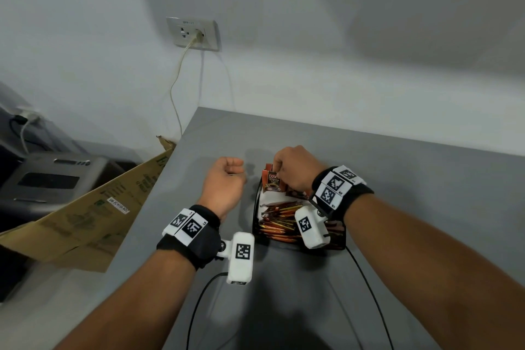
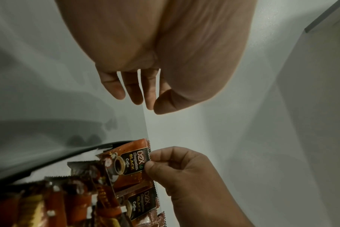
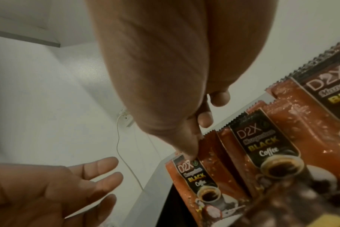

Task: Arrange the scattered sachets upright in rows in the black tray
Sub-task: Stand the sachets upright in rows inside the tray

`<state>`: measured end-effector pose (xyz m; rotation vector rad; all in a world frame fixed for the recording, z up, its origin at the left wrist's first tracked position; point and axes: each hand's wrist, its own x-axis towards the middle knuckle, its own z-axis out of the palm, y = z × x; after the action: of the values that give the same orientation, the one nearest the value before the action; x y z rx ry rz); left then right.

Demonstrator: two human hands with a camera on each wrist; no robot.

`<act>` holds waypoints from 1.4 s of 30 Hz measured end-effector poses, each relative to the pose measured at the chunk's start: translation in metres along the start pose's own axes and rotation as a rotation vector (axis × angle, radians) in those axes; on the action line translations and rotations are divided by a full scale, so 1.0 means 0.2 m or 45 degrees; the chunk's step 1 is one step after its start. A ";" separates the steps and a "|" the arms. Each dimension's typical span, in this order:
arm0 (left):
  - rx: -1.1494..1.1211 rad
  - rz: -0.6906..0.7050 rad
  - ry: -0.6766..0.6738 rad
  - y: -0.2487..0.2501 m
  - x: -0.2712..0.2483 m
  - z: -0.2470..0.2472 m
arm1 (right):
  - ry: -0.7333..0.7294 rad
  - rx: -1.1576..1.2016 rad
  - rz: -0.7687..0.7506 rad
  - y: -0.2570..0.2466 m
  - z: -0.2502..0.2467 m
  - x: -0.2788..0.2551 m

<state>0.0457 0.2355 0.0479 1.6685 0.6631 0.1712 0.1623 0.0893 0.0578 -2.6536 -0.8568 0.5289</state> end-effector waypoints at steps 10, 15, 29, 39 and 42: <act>0.013 -0.010 -0.046 -0.01 0.00 0.03 | 0.052 -0.031 0.005 0.02 0.01 0.00; 0.067 0.022 -0.078 0.00 -0.01 0.03 | 0.069 0.079 -0.029 0.03 -0.08 -0.09; 0.321 0.067 -0.262 -0.03 -0.07 0.04 | -0.355 -0.011 -0.145 0.06 -0.04 -0.26; 0.319 0.062 -0.254 -0.09 -0.09 0.02 | -0.250 -0.107 -0.227 0.04 -0.01 -0.26; 0.302 0.057 -0.262 -0.10 -0.09 0.03 | -0.249 -0.176 -0.267 0.01 -0.01 -0.27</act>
<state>0.0270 0.2229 0.0315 1.8990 0.5050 -0.0499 0.1239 0.0551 0.0711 -2.6199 -1.2551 0.7067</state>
